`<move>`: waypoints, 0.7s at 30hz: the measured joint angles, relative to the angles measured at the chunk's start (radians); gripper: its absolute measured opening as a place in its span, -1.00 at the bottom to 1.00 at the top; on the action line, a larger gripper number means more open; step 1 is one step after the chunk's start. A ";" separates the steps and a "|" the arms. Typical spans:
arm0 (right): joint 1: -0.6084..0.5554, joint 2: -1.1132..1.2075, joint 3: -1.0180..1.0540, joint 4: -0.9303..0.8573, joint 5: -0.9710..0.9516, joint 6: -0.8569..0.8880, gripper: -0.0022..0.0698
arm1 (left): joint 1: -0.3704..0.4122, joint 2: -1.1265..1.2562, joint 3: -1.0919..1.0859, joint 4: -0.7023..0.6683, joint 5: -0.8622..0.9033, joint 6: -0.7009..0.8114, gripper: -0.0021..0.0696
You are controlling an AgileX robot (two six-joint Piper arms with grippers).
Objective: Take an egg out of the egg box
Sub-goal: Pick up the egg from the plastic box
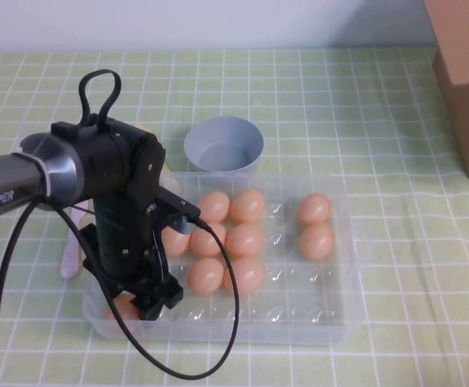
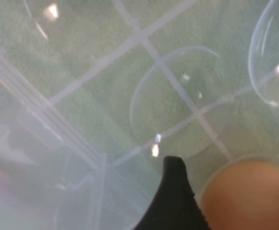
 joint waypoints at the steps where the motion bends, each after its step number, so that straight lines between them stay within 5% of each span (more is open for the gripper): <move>1: 0.000 0.000 0.000 0.000 0.000 0.000 -0.99 | 0.000 0.000 0.000 0.000 0.000 0.000 0.40; 13: 0.000 0.000 0.000 0.000 0.000 0.000 -0.99 | 0.002 -0.006 0.000 0.000 0.015 -0.002 0.11; 21: 0.000 0.000 0.000 0.000 0.000 0.000 -0.99 | 0.002 -0.097 -0.063 -0.012 0.027 -0.002 0.09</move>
